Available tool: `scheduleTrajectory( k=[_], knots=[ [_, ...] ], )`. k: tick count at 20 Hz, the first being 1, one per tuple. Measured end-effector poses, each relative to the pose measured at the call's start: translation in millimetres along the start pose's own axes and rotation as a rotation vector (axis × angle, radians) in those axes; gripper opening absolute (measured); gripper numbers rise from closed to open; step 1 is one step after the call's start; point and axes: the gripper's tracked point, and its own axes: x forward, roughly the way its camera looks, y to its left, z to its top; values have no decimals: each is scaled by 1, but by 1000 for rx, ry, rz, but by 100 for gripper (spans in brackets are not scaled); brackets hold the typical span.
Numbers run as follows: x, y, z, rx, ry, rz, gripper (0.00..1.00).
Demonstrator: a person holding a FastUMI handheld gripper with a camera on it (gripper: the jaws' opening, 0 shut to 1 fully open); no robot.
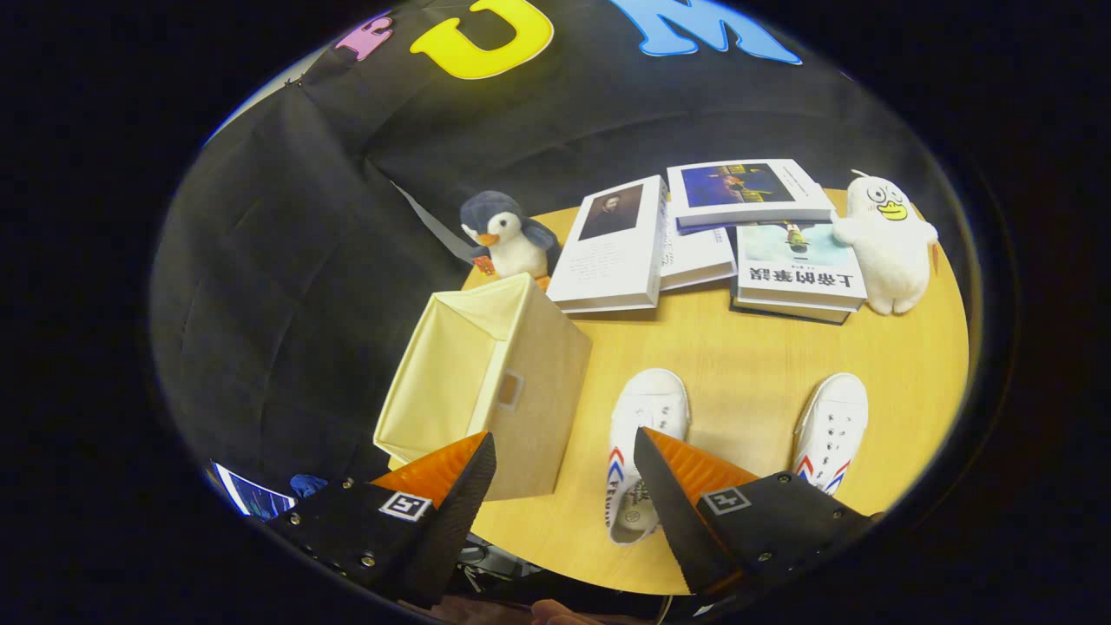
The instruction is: Open the storage box then place both shoes into the box .Put the left shoe in first, then the right shoe, with the right side of both shoes facing outward in a uniform manner.
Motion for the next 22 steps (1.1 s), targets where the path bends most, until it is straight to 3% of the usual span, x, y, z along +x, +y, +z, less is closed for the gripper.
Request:
scheduleTrajectory(
  k=[8,14,19,21,22],
  knots=[
    [31,-69,-58,-41,157,-155,97],
    [62,-98,-85,-48,262,-223,97],
    [85,-118,-99,-180,361,-307,97],
    [94,-115,-101,-204,388,-286,96],
    [100,-116,-105,-184,394,-291,91]
  ],
)
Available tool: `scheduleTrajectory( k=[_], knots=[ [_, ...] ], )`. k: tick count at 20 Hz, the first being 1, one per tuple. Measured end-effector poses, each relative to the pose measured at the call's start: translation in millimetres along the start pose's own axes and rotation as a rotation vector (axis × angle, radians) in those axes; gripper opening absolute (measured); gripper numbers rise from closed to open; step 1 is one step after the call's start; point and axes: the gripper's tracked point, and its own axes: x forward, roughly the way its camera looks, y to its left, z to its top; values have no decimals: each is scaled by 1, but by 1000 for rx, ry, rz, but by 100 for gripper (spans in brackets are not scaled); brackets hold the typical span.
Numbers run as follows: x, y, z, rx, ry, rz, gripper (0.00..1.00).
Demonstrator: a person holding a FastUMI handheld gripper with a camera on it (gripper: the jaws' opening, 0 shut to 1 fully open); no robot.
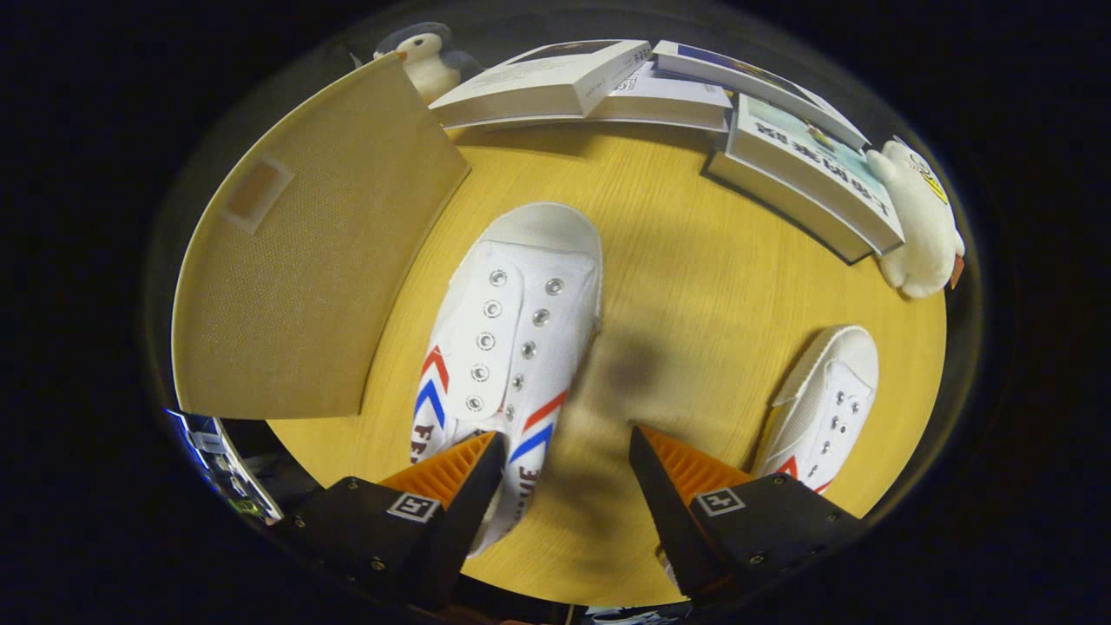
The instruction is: Open the storage box then place both shoes into the box .Put the left shoe in first, then the right shoe, with the right side of both shoes facing outward in a uniform manner.
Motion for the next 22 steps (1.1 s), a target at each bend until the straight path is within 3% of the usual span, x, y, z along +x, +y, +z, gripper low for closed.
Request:
scheduleTrajectory(
  k=[2,3,5,6,8,13,22],
  knots=[
    [-2,6,2,19,25,52,83],
    [0,19,1,49,30,132,80],
    [-4,20,0,103,29,132,21],
    [-1,19,-2,122,23,137,7],
    [-3,17,-1,126,15,146,4],
    [-18,21,-1,241,71,272,0],
    [-29,12,13,242,14,280,1]
  ],
)
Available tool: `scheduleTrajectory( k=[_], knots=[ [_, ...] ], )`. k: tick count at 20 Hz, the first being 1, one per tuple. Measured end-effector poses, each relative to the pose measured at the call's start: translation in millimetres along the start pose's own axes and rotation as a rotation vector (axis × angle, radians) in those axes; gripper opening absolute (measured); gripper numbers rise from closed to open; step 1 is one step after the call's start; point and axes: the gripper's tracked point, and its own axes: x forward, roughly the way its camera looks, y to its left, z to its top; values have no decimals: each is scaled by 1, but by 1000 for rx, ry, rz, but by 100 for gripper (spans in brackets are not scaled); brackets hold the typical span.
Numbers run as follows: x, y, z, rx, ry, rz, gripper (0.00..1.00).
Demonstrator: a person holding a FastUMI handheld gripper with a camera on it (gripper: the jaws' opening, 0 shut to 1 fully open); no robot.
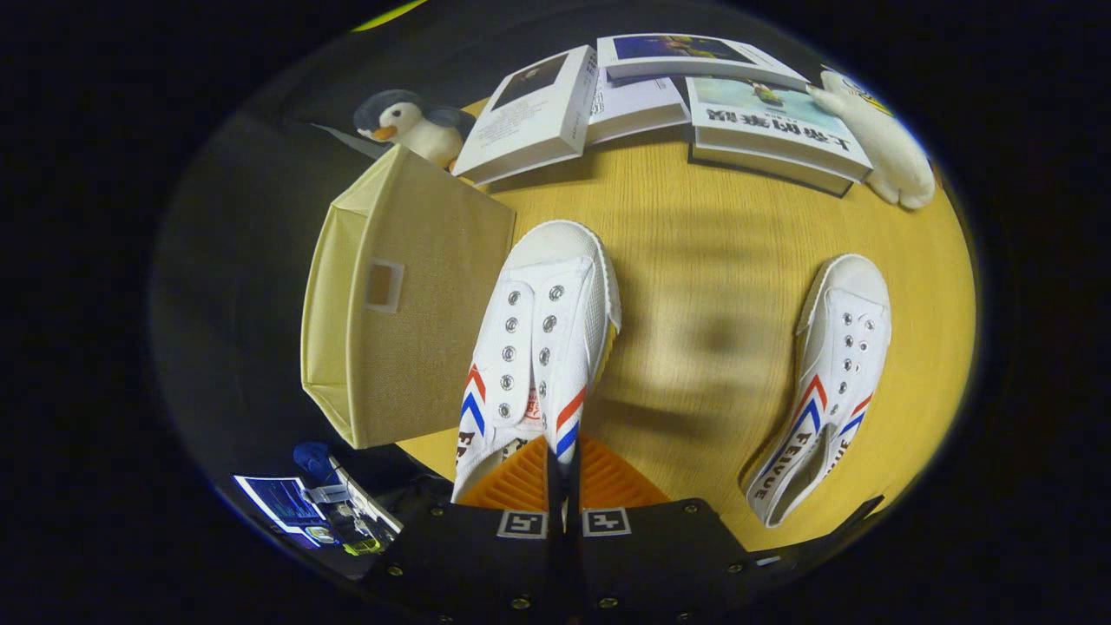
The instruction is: Open the storage box then place both shoes into the box .Put the left shoe in first, then the right shoe, with the right side of both shoes facing outward in a uniform manner.
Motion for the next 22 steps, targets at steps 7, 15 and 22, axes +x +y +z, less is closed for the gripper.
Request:
scheduleTrajectory(
  k=[7,15,22],
  knots=[
    [-12,7,12,-53,-59,33,0],
    [-37,83,49,-165,-90,93,0],
    [-11,137,68,-270,-50,93,0]
  ],
)
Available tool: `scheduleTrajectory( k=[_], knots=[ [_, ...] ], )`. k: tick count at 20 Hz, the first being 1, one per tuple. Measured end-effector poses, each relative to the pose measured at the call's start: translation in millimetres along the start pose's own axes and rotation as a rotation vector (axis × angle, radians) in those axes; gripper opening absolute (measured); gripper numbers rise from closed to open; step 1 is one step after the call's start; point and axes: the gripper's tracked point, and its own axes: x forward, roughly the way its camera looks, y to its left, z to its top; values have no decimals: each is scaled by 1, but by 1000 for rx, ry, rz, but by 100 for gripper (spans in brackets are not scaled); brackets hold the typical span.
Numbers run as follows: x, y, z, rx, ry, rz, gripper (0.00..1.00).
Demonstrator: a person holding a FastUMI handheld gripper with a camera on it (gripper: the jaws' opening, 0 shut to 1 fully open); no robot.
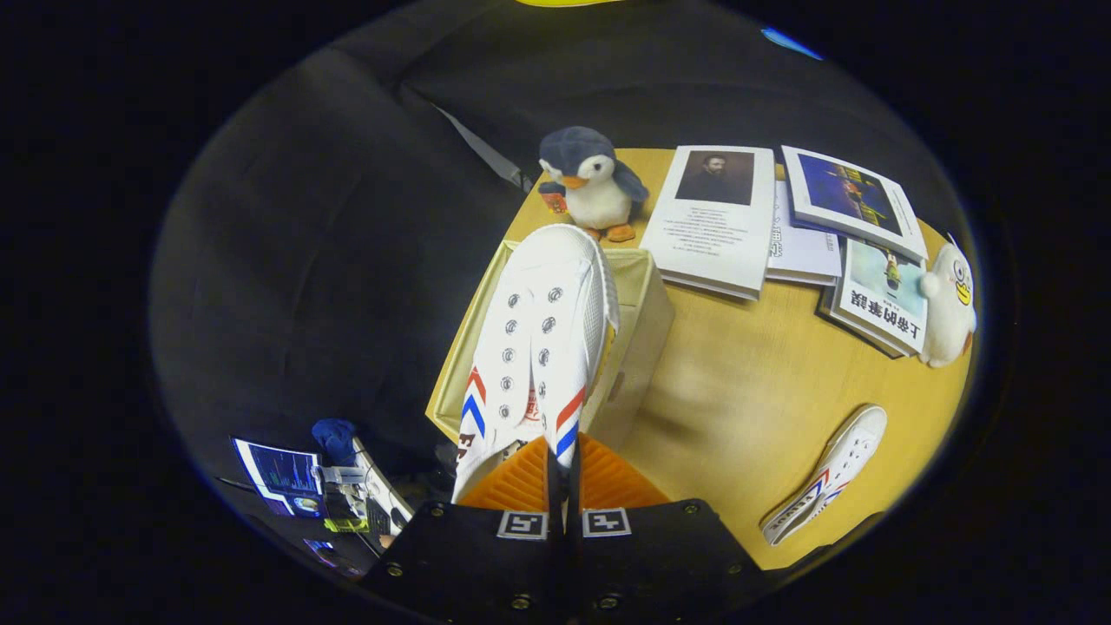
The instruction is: Open the storage box then place both shoes into the box .Put the left shoe in first, then the right shoe, with the right side of both shoes facing outward in a uniform manner.
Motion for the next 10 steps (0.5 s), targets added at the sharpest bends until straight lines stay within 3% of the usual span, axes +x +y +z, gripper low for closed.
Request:
scheduleTrajectory(
  k=[10],
  knots=[
    [58,31,15,-45,78,-23,0]
  ],
)
